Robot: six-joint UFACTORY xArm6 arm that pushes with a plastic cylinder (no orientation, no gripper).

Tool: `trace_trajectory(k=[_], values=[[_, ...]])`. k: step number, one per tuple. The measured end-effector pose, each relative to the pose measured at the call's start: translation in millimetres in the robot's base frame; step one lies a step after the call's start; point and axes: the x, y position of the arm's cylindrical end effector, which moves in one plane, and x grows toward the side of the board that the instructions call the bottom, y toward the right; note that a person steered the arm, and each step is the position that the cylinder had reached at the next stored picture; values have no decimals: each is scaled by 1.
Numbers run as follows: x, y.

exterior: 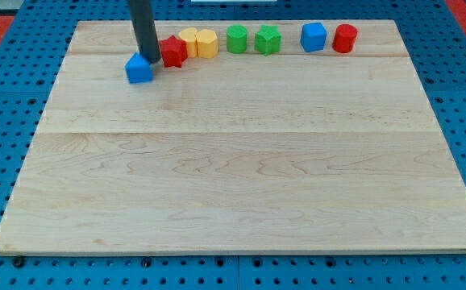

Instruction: Push blue triangle towards center left

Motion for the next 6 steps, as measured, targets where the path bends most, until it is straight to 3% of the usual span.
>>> trace_trajectory(k=[1,3,4,5,6], values=[[64,-20],[28,4],[30,-58],[74,-66],[73,-53]])
